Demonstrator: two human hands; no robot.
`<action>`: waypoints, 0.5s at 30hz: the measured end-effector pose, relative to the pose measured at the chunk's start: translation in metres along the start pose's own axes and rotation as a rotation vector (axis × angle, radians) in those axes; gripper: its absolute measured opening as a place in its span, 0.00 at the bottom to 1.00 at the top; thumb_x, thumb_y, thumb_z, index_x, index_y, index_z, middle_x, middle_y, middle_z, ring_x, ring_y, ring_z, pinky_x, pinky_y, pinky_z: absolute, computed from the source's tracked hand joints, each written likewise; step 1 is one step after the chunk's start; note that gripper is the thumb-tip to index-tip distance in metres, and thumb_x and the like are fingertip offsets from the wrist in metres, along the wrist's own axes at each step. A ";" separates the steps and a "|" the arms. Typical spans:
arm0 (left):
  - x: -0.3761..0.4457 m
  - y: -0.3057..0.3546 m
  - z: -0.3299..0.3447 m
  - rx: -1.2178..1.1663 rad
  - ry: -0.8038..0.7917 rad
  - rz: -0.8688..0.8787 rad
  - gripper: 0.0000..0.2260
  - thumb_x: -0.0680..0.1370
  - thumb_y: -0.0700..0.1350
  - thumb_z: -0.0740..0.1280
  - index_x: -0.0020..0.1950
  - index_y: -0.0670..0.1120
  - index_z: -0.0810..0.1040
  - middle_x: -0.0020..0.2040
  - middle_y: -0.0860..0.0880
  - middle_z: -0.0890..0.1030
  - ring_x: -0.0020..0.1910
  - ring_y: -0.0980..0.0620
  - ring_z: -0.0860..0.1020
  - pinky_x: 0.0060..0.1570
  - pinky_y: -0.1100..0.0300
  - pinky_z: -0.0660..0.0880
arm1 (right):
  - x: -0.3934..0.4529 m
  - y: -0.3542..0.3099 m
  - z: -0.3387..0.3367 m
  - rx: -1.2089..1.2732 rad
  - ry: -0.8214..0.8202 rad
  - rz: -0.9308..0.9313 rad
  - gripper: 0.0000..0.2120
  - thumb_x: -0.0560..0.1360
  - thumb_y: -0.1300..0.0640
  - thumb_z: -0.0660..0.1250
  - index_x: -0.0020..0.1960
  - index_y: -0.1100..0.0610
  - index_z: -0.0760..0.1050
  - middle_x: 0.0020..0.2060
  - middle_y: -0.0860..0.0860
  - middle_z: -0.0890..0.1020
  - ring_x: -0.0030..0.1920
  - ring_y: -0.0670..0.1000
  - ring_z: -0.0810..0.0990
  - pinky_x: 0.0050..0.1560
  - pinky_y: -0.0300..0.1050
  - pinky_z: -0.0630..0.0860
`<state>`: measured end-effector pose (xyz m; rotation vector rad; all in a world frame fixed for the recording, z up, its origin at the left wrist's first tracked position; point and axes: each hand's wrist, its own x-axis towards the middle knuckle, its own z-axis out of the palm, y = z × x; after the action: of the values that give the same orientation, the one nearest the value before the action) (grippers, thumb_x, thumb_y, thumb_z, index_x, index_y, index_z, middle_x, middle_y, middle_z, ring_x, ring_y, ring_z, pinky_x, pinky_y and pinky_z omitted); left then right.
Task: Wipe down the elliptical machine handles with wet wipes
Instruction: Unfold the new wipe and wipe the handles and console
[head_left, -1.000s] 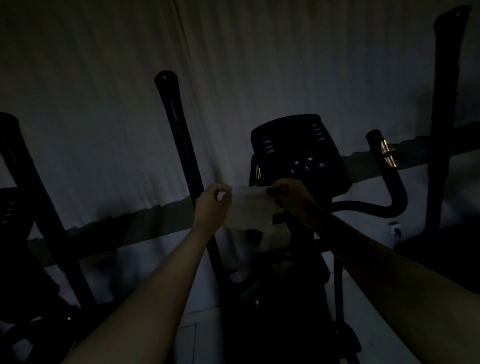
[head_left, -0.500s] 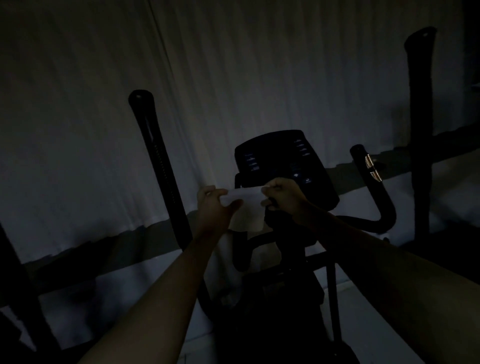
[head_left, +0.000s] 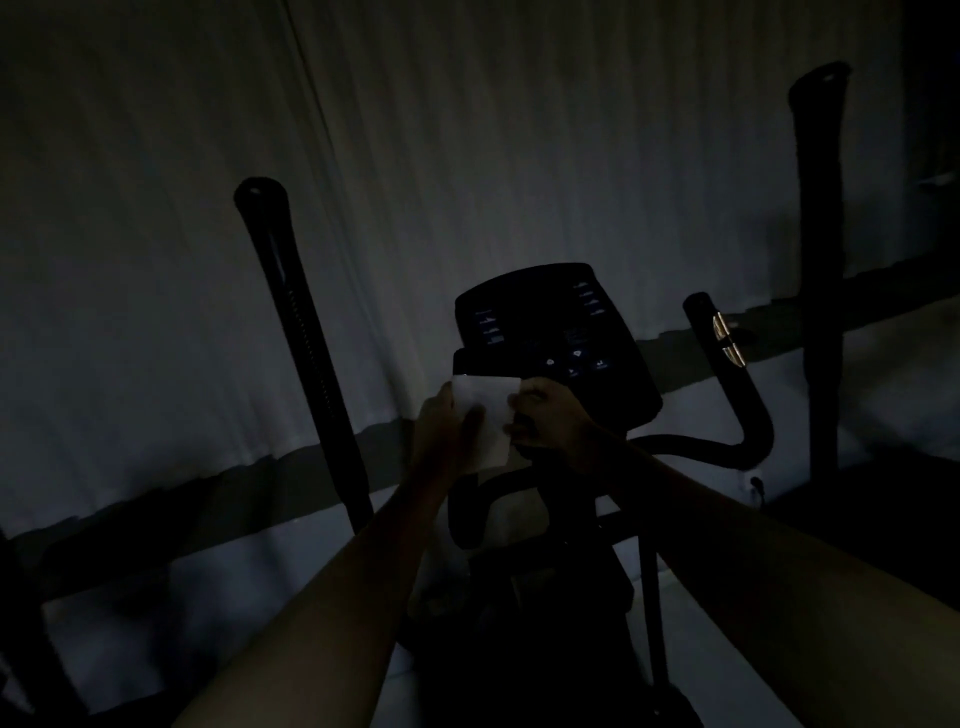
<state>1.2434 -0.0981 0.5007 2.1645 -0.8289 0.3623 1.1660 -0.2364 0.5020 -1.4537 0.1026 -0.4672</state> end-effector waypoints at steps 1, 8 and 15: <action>-0.003 0.001 0.001 -0.009 -0.011 -0.003 0.34 0.76 0.64 0.57 0.71 0.40 0.69 0.64 0.42 0.76 0.62 0.43 0.75 0.55 0.61 0.66 | -0.008 0.000 0.000 -0.036 -0.021 -0.011 0.07 0.80 0.66 0.61 0.43 0.61 0.72 0.36 0.56 0.75 0.35 0.54 0.76 0.35 0.46 0.75; -0.003 0.000 0.003 -0.032 -0.075 -0.089 0.30 0.80 0.45 0.66 0.77 0.40 0.57 0.70 0.38 0.70 0.65 0.41 0.73 0.57 0.53 0.71 | -0.044 0.017 -0.013 0.134 0.015 0.075 0.10 0.82 0.65 0.55 0.48 0.56 0.73 0.44 0.55 0.76 0.44 0.54 0.76 0.43 0.43 0.77; 0.007 -0.009 0.009 -0.124 -0.036 -0.060 0.28 0.79 0.41 0.68 0.76 0.38 0.60 0.72 0.37 0.68 0.70 0.40 0.69 0.68 0.49 0.67 | -0.054 0.035 -0.016 -0.571 0.162 -0.087 0.09 0.79 0.61 0.64 0.58 0.56 0.76 0.48 0.50 0.79 0.49 0.51 0.78 0.55 0.51 0.76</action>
<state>1.2544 -0.1032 0.4933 2.0804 -0.7833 0.2356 1.1195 -0.2299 0.4548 -1.9824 0.3233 -0.6618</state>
